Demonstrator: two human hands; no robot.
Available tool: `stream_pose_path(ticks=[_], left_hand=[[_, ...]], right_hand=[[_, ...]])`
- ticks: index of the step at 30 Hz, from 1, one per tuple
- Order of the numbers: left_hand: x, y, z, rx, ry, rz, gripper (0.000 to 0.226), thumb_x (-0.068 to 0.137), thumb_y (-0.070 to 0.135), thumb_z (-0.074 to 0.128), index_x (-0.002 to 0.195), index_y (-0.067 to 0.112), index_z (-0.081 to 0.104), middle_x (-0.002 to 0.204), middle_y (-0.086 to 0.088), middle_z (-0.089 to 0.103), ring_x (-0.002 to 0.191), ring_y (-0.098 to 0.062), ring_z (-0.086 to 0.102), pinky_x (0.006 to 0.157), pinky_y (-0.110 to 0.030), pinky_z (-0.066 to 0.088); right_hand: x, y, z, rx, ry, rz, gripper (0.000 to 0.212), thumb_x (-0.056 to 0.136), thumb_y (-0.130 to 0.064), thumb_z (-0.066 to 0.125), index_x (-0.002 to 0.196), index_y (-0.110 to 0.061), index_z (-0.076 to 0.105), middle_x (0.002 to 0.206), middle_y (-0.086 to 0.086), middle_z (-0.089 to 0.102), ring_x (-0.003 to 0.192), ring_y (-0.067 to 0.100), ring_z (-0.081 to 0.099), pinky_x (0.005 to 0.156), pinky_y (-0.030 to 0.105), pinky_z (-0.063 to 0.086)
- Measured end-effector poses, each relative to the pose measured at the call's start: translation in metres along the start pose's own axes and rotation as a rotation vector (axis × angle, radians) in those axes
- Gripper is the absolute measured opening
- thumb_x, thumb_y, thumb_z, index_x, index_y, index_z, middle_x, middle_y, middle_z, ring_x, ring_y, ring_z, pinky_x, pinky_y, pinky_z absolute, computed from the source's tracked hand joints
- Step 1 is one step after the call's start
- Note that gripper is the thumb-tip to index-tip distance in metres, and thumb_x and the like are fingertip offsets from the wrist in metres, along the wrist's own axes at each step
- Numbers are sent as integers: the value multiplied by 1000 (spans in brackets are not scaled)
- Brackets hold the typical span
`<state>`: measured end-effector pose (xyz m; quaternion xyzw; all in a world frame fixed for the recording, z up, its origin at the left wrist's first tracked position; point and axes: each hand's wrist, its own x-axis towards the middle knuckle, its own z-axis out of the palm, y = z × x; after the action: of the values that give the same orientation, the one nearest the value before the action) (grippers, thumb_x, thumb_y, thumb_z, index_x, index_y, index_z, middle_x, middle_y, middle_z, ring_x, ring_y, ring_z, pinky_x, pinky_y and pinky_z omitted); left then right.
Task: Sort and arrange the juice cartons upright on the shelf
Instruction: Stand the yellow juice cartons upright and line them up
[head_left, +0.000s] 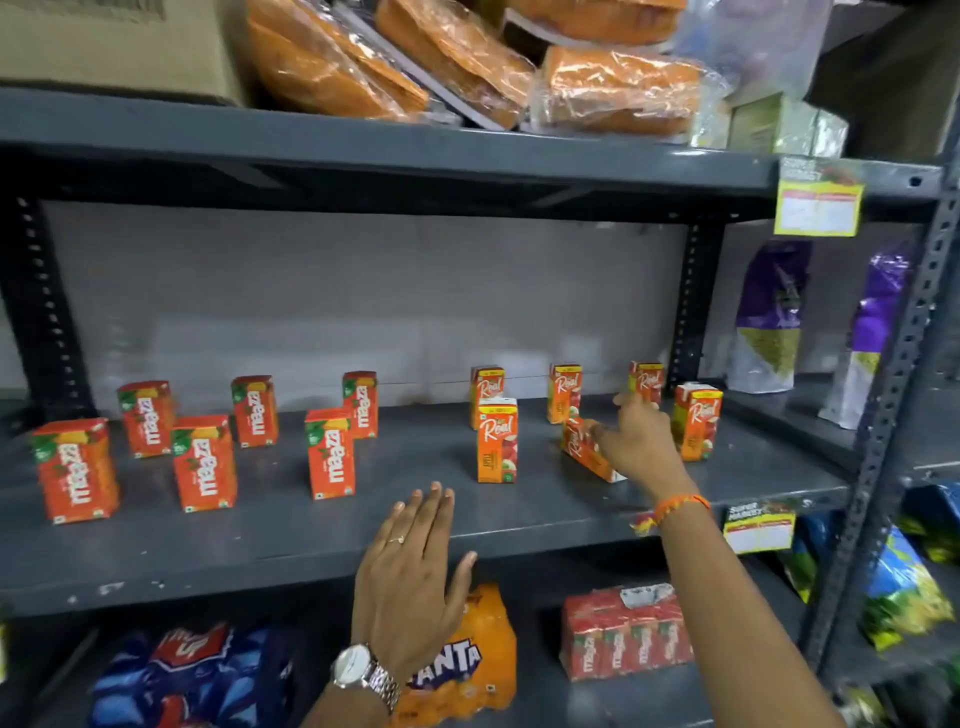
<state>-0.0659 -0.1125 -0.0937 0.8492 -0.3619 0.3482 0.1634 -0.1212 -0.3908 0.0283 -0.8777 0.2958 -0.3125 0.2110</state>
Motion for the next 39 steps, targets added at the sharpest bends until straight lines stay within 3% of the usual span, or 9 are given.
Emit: stream_pose_path(ticks=[4,9,13,17,23,27,33,36,39], left_hand=[[-1,19,7,-9,17,-51,62,91,49,48,139,12,53,139,-6,59,125,-25,57,111,-36,28],[1,22,8,1,24,-101,56,92,48,46,136,14,56,138,-3,60,124,-23,56,109,-39,35],[-2,25,9,0,4,-133,57,94,50,41,138,17,54,139,-1,58,127,-21,55,110,-41,36],[-2,27,7,9,-10,-151,57,94,50,39,138,17,54,139,-1,58,127,-21,55,110,-41,36],[-5,29,5,16,-41,-155,58,94,53,36,139,20,53,139,2,58,126,-19,55,109,-39,36],[-1,27,2,13,-88,-165,61,93,58,33,139,23,53,138,5,59,124,-18,57,106,-40,39],[3,28,-4,3,-120,-169,66,94,63,23,138,24,54,138,6,59,124,-18,58,105,-43,44],[2,30,-4,9,-128,-171,68,94,63,22,139,23,54,138,4,60,125,-19,58,104,-44,45],[2,31,-7,16,-137,-175,70,94,64,20,137,22,55,137,3,61,123,-21,59,103,-45,45]], right_hand=[[14,8,2,-210,-271,24,46,89,-45,57,109,-4,54,124,21,58,115,39,53,92,42,45],[19,15,4,-60,-354,8,24,92,-29,51,92,-6,58,95,14,62,91,30,59,72,33,41],[20,31,6,432,-394,111,20,95,-25,54,89,-7,61,84,11,63,79,25,59,64,32,44],[11,38,2,992,-489,219,29,97,-25,55,112,-1,63,108,13,71,100,25,66,83,35,52],[-14,47,-5,1353,-521,209,30,97,-13,51,121,4,57,113,19,65,106,32,62,96,45,50],[-12,44,-5,1344,-451,161,21,98,-11,49,115,-1,57,111,17,63,108,31,57,103,48,44],[12,35,8,1068,-324,214,25,101,-14,46,125,-8,51,121,9,62,113,23,57,77,26,44],[17,36,14,1013,-338,265,21,101,-13,45,121,-9,48,126,10,59,117,24,55,92,33,45],[16,39,14,981,-329,249,23,103,-14,41,125,-9,46,120,7,56,112,21,54,92,32,43]])
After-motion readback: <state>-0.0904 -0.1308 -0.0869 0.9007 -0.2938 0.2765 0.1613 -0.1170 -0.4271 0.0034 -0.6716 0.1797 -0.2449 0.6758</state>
